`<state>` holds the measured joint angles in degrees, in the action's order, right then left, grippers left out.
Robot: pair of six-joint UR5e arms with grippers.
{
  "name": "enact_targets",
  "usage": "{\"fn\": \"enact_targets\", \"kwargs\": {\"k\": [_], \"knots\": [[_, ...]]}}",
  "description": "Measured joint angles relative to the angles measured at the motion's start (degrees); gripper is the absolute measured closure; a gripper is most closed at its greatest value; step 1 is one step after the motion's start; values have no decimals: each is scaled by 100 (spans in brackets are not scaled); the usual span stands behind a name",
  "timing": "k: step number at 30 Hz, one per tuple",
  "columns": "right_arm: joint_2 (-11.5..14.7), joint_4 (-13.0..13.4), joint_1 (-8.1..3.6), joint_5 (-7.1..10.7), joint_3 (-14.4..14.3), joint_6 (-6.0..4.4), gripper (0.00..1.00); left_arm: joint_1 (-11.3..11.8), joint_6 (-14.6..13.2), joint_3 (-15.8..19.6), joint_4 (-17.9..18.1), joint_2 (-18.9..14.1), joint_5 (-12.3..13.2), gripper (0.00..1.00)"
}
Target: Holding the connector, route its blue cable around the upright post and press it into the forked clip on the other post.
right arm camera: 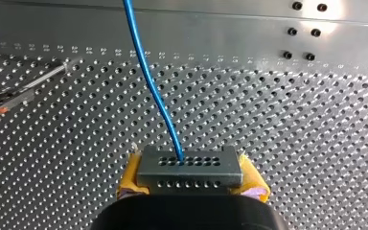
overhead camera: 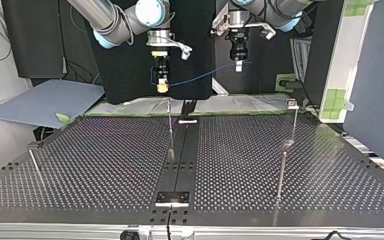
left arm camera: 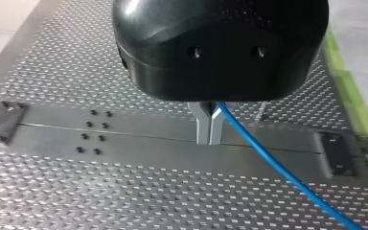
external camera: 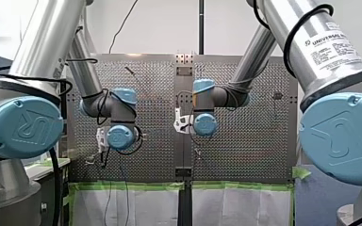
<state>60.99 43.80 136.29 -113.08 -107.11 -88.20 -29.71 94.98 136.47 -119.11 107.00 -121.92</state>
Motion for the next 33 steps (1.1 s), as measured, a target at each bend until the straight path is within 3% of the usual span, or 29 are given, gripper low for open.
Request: {"fn": "enact_targets", "kwargs": {"k": [8,19,33], "knots": [[186,-372,-52,163,78,-13,100,61,-11,-332,-387,-388,-11,100],[641,-625,-194,531,258,-47,100,130,-128,-695,-912,-913,-341,100],[697,-935,-353,1034,724,-71,100,228,43,-1124,-1503,-1506,-673,100]]}}
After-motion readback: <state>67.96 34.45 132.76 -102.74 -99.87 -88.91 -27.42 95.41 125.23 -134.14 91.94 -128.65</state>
